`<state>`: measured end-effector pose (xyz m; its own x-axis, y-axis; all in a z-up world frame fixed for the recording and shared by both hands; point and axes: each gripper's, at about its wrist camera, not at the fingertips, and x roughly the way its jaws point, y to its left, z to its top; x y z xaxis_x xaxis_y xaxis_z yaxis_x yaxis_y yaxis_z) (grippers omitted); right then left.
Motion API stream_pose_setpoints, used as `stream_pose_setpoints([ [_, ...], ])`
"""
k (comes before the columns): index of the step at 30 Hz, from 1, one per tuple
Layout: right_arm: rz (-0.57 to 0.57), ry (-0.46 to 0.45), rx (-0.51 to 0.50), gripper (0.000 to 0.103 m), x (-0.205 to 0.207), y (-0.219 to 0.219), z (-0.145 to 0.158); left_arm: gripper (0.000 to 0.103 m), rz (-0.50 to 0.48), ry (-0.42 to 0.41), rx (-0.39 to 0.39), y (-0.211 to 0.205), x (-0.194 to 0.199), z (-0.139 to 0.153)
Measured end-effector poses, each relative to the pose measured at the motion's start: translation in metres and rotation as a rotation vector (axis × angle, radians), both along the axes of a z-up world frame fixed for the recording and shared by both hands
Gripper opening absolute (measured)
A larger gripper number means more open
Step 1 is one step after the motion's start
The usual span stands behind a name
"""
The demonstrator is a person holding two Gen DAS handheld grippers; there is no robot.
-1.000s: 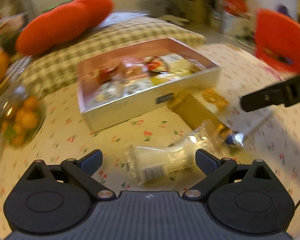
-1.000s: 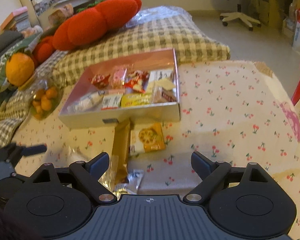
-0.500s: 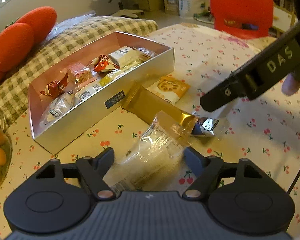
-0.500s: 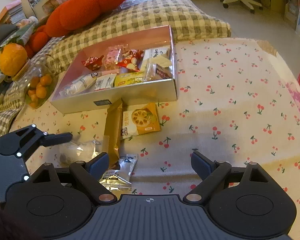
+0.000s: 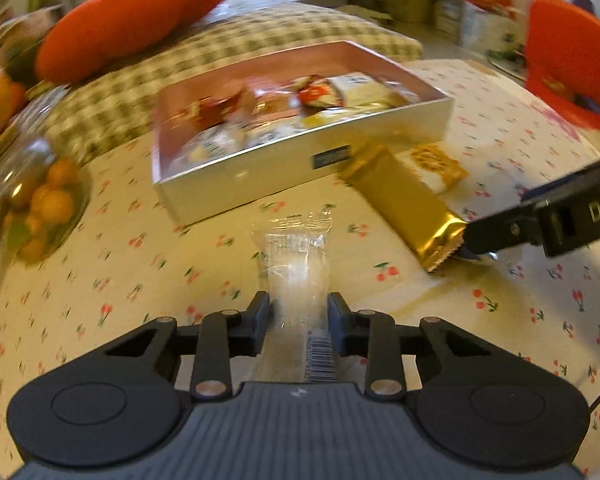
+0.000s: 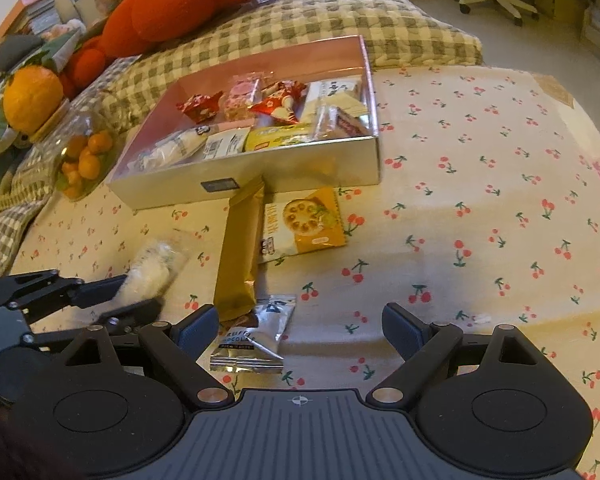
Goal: Organize snacks
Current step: 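Grasp the clear bread bag with the left tool while the right tool grasps the silver wrapped candy, then carry both held snacks into the tray and open both tools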
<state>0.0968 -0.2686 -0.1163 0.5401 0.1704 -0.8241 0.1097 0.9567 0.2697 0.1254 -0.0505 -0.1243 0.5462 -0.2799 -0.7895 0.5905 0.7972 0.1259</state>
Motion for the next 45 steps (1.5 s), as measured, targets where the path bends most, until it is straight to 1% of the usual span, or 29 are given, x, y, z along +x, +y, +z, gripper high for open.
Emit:
stream_pose_setpoints([
  [2, 0.01, -0.002, -0.027, 0.09, 0.0, 0.002, -0.002, 0.029, 0.03, -0.007, 0.004, 0.004, -0.001, 0.001],
  [4, 0.022, -0.004, -0.072, 0.089, -0.001, 0.001, -0.004, 0.033, 0.057, -0.003, 0.001, 0.01, -0.001, 0.001],
  [5, 0.023, -0.006, -0.09, 0.089, -0.002, -0.001, -0.005, 0.035, 0.066, 0.006, -0.008, 0.013, -0.001, 0.001],
  [7, 0.019, -0.009, -0.115, 0.089, -0.004, -0.008, -0.008, 0.036, 0.087, 0.023, -0.034, 0.02, -0.001, 0.002],
  [8, 0.019, -0.01, -0.122, 0.089, -0.005, -0.013, -0.008, 0.039, 0.094, 0.031, -0.044, 0.024, 0.0, 0.002],
  [9, 0.02, -0.011, -0.128, 0.089, -0.007, -0.016, -0.009, 0.045, 0.102, 0.034, -0.049, 0.025, 0.0, 0.002],
  [10, 0.025, -0.014, -0.134, 0.089, -0.009, -0.019, -0.009, 0.049, 0.108, 0.035, -0.054, 0.027, 0.0, 0.002],
  [11, 0.036, -0.019, -0.137, 0.089, -0.012, -0.02, -0.01, 0.056, 0.111, 0.034, -0.059, 0.029, -0.002, 0.002],
  [12, 0.053, -0.029, -0.138, 0.089, -0.014, -0.022, -0.01, 0.059, 0.112, 0.036, -0.064, 0.032, -0.004, 0.001],
  [15, 0.112, -0.065, -0.14, 0.088, -0.019, -0.02, -0.01, 0.061, 0.112, 0.064, -0.097, 0.037, -0.007, 0.0],
  [18, 0.172, -0.096, -0.164, 0.088, -0.021, -0.011, -0.01, 0.062, 0.122, 0.089, -0.133, 0.04, -0.008, 0.0],
  [23, 0.23, -0.129, -0.222, 0.088, -0.013, 0.004, -0.013, 0.059, 0.14, 0.096, -0.168, 0.039, -0.009, -0.001],
  [27, 0.258, -0.157, -0.241, 0.087, -0.01, 0.011, -0.016, 0.049, 0.144, 0.08, -0.166, 0.036, -0.011, -0.001],
  [28, 0.264, -0.162, -0.24, 0.084, -0.009, 0.012, -0.016, 0.048, 0.148, 0.078, -0.167, 0.037, -0.01, -0.001],
  [30, 0.271, -0.167, -0.231, 0.079, -0.008, 0.012, -0.016, 0.041, 0.156, 0.076, -0.172, 0.038, -0.009, -0.001],
  [31, 0.276, -0.169, -0.227, 0.076, -0.008, 0.013, -0.015, 0.039, 0.162, 0.076, -0.175, 0.038, -0.009, 0.0],
  [32, 0.283, -0.171, -0.224, 0.07, -0.008, 0.013, -0.015, 0.038, 0.167, 0.08, -0.181, 0.039, -0.008, 0.0],
  [33, 0.291, -0.174, -0.22, 0.067, -0.008, 0.014, -0.014, 0.036, 0.17, 0.082, -0.185, 0.04, -0.007, 0.0],
  [35, 0.309, -0.178, -0.215, 0.052, -0.009, 0.016, -0.013, 0.034, 0.174, 0.086, -0.19, 0.04, -0.007, 0.0],
  [36, 0.315, -0.179, -0.216, 0.049, -0.009, 0.017, -0.012, 0.033, 0.176, 0.086, -0.19, 0.039, -0.007, 0.001],
  [37, 0.321, -0.18, -0.219, 0.038, -0.009, 0.018, -0.011, 0.032, 0.178, 0.086, -0.191, 0.039, -0.007, 0.001],
  [38, 0.327, -0.18, -0.217, 0.035, -0.009, 0.019, -0.01, 0.032, 0.179, 0.087, -0.193, 0.039, -0.007, 0.001],
  [40, 0.328, -0.175, -0.22, 0.032, -0.009, 0.021, -0.01, 0.031, 0.183, 0.089, -0.199, 0.039, -0.007, 0.002],
  [45, 0.317, -0.167, -0.206, 0.032, -0.009, 0.02, -0.007, 0.029, 0.196, 0.098, -0.218, 0.039, -0.005, 0.004],
])
